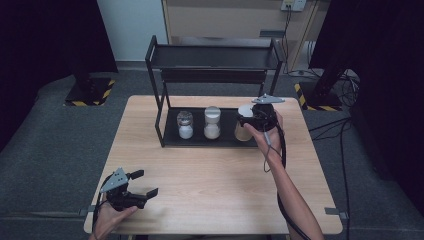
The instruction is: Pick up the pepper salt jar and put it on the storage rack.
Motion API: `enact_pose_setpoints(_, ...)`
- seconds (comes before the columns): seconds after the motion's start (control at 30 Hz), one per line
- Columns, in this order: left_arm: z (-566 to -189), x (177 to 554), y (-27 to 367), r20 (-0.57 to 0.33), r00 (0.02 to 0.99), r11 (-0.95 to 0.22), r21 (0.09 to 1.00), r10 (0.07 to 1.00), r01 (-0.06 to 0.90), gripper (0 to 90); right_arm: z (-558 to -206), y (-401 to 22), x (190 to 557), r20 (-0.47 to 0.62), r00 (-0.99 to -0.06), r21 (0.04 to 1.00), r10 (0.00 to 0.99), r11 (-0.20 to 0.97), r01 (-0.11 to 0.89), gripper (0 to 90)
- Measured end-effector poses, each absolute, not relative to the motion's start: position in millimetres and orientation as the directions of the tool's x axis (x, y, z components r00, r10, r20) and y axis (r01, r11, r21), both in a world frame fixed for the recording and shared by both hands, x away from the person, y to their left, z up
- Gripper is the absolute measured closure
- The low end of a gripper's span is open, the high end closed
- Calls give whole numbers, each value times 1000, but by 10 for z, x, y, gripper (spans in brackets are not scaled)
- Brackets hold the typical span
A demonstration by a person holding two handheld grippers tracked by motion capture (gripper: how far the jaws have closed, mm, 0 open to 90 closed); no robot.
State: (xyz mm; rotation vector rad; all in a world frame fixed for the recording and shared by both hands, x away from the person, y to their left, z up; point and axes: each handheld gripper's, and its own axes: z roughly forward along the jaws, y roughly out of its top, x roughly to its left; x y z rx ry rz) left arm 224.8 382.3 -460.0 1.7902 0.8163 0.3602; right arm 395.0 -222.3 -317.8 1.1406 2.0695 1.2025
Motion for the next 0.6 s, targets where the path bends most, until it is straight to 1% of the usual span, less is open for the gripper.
enact_pose_setpoints(0.6,-4604,2257,3822,-146,720,-182,916,679,357,51,-3459,-2093,4259,17,-502,852,865,250,460,335)
